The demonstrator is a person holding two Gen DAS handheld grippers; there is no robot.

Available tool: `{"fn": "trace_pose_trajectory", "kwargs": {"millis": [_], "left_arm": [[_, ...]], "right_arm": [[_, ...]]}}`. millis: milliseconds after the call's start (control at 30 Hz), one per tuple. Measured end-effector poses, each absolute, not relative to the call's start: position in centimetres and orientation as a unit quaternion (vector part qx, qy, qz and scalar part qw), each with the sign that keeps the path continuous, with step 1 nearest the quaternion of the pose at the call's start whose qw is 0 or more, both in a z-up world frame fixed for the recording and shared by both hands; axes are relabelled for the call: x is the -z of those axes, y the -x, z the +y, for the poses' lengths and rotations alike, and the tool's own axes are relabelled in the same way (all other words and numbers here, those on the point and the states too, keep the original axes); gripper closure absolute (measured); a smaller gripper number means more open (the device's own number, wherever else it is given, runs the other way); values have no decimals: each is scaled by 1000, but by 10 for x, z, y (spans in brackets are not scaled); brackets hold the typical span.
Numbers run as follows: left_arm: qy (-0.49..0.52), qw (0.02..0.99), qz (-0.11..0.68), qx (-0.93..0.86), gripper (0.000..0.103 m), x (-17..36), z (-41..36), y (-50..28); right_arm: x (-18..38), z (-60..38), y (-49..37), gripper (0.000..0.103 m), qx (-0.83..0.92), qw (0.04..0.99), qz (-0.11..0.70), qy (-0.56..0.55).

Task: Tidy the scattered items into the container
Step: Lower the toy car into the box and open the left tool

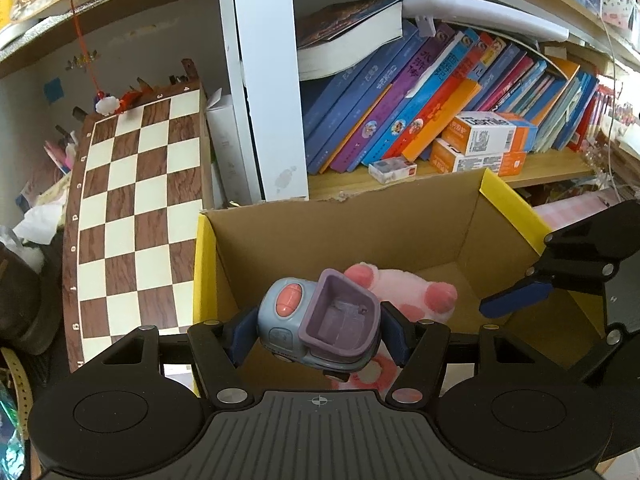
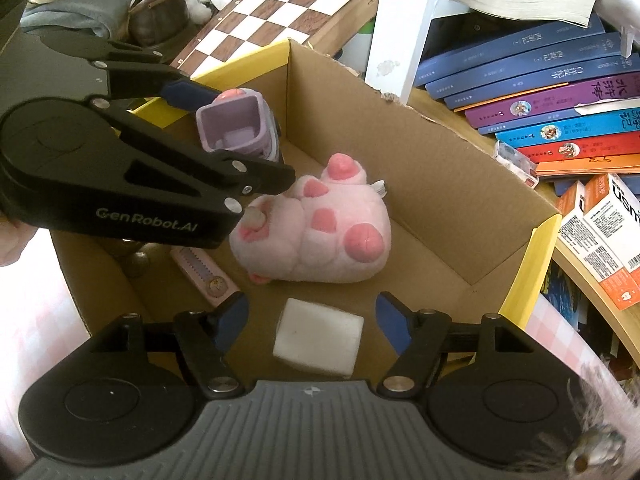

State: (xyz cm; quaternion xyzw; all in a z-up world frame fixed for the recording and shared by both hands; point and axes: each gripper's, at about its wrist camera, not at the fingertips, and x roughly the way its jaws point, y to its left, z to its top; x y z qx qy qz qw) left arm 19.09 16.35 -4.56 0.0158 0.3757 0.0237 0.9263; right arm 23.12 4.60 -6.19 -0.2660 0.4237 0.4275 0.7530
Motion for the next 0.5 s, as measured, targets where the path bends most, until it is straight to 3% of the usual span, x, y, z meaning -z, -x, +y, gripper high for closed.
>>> {"fn": "trace_pose_trajectory", "kwargs": {"millis": [267, 333, 500], "left_arm": [[-12, 926, 377, -36, 37, 46, 165, -191], [-15, 926, 377, -36, 28, 46, 164, -191], [-17, 926, 375, -36, 27, 43, 161, -188]], "right_arm": [[60, 45, -231, 33, -429, 754, 422, 264], [58, 44, -230, 30, -429, 755, 420, 264], [54, 39, -230, 25, -422, 762, 416, 262]]}}
